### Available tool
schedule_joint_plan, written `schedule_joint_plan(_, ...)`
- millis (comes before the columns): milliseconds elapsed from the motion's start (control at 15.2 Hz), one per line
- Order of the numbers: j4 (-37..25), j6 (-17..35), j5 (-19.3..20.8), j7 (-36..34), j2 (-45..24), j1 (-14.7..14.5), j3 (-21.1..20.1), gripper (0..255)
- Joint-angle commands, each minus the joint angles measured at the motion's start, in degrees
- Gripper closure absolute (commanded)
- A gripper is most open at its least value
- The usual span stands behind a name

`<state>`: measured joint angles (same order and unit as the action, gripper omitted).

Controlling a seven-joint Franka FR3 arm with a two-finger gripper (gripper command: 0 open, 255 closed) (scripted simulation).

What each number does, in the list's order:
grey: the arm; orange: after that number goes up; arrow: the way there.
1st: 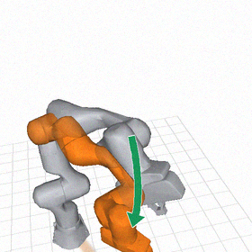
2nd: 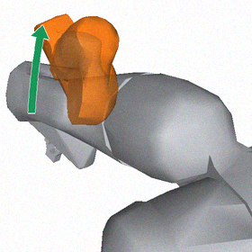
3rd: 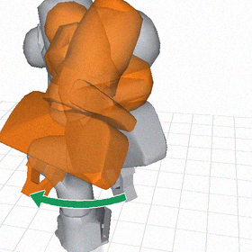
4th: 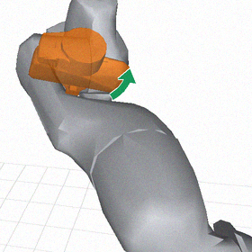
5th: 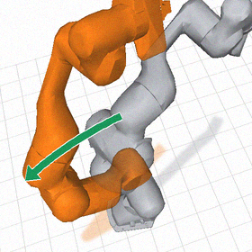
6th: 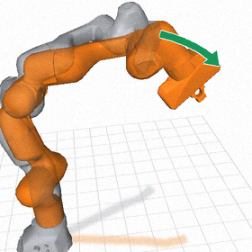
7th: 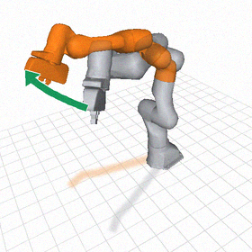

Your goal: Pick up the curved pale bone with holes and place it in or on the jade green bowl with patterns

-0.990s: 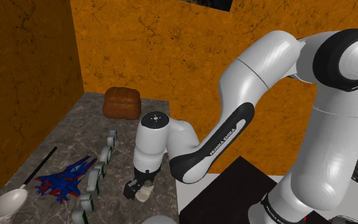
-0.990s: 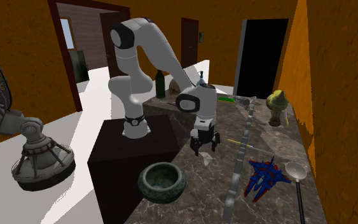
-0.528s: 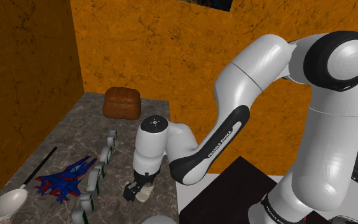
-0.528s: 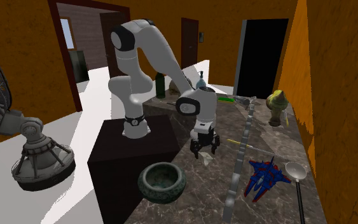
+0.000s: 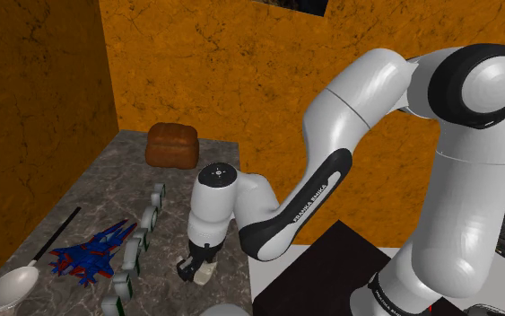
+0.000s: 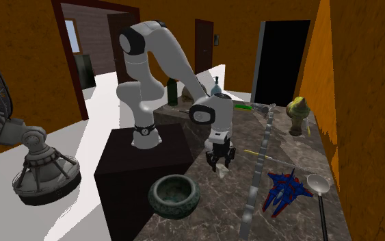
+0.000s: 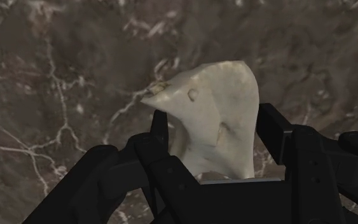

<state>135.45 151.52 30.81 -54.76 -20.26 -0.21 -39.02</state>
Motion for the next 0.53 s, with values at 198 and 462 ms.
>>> schedule_joint_plan(198,0.01,0.01,0.01,-0.01,-0.02,0.00,0.02,255)
schedule_joint_plan(462,0.47,-1.96,-4.40,3.17,3.16,2.53,-3.25,255)
